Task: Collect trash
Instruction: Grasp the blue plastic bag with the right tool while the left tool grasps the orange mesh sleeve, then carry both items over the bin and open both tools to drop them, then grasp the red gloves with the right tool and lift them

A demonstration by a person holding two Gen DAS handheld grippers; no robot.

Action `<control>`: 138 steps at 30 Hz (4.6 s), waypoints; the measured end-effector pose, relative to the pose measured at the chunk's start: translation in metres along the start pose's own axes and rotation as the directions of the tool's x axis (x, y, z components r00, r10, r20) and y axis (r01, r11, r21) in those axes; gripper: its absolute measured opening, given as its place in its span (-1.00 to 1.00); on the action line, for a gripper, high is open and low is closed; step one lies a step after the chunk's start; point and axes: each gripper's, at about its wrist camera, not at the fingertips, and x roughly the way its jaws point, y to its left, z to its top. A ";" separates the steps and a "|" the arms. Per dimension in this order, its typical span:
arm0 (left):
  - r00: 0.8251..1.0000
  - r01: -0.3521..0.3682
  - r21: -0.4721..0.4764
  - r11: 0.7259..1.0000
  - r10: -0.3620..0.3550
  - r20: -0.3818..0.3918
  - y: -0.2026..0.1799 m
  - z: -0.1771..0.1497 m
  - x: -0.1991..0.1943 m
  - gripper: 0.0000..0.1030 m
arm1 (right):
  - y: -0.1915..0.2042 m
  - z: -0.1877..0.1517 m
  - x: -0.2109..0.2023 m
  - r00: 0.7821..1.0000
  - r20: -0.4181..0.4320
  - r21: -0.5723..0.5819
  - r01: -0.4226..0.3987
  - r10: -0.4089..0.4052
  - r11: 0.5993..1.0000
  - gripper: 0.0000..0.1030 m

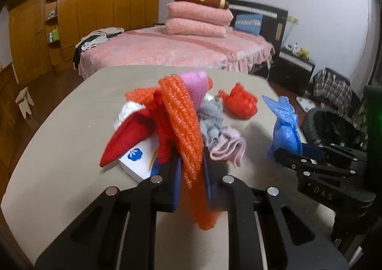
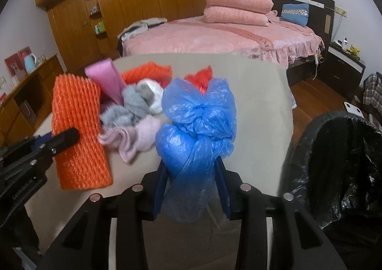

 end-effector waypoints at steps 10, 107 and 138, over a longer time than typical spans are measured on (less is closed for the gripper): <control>0.994 0.078 0.020 0.997 -0.080 0.076 -0.030 0.018 -0.036 -0.71 | -0.016 0.013 -0.052 0.997 0.081 0.040 -0.007 0.003 0.999 -0.25; 0.993 -0.111 -0.074 0.991 0.107 -0.057 0.065 -0.003 0.024 0.41 | 0.022 0.005 -0.008 0.990 0.138 -0.008 0.007 -0.005 1.000 0.84; 0.990 -0.135 -0.041 0.990 0.133 -0.054 0.061 -0.006 0.027 0.41 | 0.011 0.001 -0.020 0.992 0.121 0.023 -0.048 0.045 0.999 -0.76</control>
